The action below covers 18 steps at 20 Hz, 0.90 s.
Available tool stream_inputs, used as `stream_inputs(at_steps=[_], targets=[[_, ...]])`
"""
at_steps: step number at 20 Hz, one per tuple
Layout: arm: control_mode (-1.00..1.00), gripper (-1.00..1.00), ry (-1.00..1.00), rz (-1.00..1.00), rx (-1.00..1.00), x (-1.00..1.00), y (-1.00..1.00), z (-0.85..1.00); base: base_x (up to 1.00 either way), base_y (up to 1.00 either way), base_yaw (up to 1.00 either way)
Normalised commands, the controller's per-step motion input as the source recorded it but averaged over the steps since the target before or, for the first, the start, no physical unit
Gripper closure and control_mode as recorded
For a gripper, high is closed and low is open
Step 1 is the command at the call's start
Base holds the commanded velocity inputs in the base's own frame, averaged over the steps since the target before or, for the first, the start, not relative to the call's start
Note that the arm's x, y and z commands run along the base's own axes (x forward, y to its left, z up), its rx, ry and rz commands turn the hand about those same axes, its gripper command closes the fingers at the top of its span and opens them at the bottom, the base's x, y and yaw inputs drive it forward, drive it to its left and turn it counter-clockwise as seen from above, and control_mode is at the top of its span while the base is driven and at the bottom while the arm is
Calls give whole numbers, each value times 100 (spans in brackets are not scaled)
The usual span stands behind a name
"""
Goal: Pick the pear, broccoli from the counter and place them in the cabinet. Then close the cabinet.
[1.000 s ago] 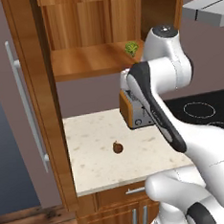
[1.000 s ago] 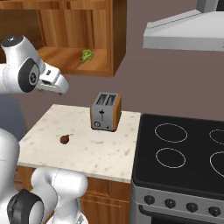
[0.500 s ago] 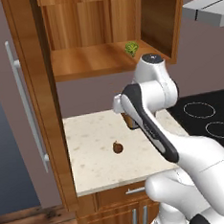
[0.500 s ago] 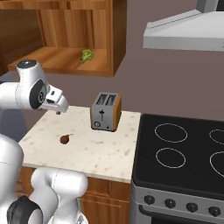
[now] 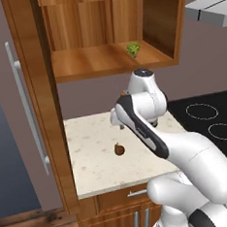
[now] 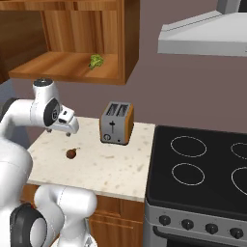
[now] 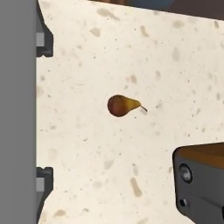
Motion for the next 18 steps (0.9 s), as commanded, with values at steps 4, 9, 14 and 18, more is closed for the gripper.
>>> stream_inputs(at_steps=[4,9,14,18], targets=[[-100,-100,5,0,0,57,0,-45,0,0,0],[-100,-100,5,0,0,40,6,-56,0,0,0],[-100,-100,6,0,0,16,18,-52,0,0,0],[-100,-100,7,0,0,5,16,-46,0,0,0]])
